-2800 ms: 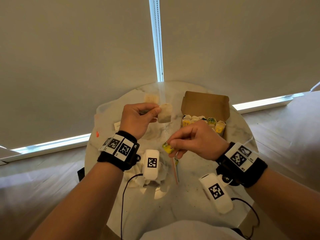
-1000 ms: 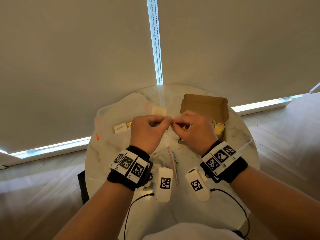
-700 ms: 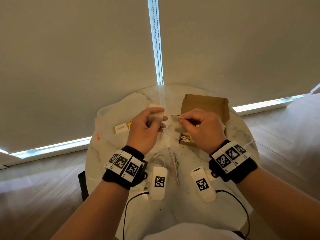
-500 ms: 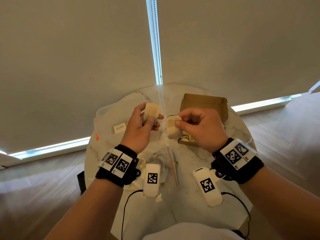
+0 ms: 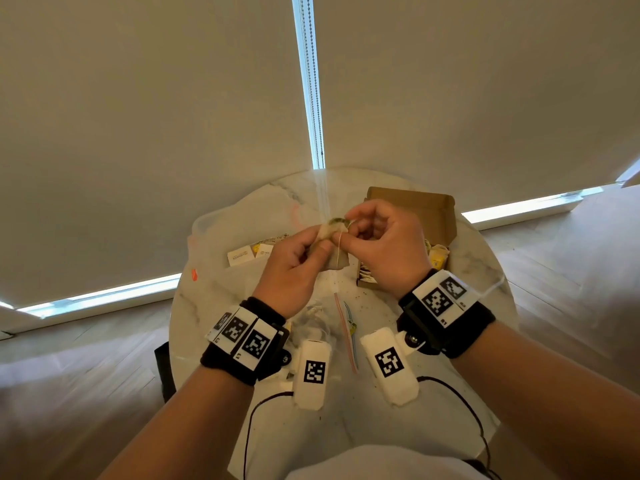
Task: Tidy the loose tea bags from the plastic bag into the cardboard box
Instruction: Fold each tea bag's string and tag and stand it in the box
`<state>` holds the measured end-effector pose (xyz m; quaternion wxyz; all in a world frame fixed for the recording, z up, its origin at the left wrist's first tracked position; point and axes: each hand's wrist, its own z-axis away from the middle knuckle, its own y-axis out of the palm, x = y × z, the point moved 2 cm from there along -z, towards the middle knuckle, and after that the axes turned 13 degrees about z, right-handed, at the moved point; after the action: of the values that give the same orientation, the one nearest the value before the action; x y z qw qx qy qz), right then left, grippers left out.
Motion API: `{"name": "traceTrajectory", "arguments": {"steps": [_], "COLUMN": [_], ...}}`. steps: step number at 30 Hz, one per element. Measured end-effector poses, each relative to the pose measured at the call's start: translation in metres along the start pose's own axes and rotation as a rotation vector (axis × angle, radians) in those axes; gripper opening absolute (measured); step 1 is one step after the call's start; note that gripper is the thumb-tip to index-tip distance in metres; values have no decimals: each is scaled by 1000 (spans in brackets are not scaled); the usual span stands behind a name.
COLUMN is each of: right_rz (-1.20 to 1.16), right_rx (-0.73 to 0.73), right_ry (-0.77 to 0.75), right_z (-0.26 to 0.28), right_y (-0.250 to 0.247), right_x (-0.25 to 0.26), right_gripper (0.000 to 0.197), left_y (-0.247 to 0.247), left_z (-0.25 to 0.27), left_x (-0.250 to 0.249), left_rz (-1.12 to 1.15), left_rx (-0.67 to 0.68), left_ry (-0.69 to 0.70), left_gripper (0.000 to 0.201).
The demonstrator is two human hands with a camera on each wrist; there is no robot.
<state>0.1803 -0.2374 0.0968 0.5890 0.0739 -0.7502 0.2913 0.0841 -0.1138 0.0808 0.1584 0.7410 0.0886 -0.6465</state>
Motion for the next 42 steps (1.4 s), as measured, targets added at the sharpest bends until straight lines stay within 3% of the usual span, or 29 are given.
{"name": "traceTrajectory", "arguments": {"steps": [2,6,13,20,26,32,36,42], "right_rz": [39,137,225,439,563,410,336,243], "right_rx": [2,-9,19,69,134,263,325,312], "right_ry": [-44,-126,-159,-293,-361,-246,-248,-249], "right_z": [0,-1,-2,-2,-7,-7,-7,-11], "right_y": [-1,-3,-9,-11,-16,-16,-18,-20], "right_x": [-1,-3,-4,0,11,17,16,9], "right_gripper": [28,19,17,29,15,11,13,21], "left_y": [0,-2,2,3,3,3,3,3], "left_z": [0,-2,-4,-5,-2,0,-1,0], "left_x": [-1,-1,-4,-4,-5,-8,-6,-6], "left_rz": [-34,-53,122,55,-13,140,228,624], "left_rx": [3,7,36,16,43,135,185,152], "left_ry": [25,13,-110,-115,-90,-172,-255,-443], "left_gripper": [27,29,24,28,27,35,38,41]}}
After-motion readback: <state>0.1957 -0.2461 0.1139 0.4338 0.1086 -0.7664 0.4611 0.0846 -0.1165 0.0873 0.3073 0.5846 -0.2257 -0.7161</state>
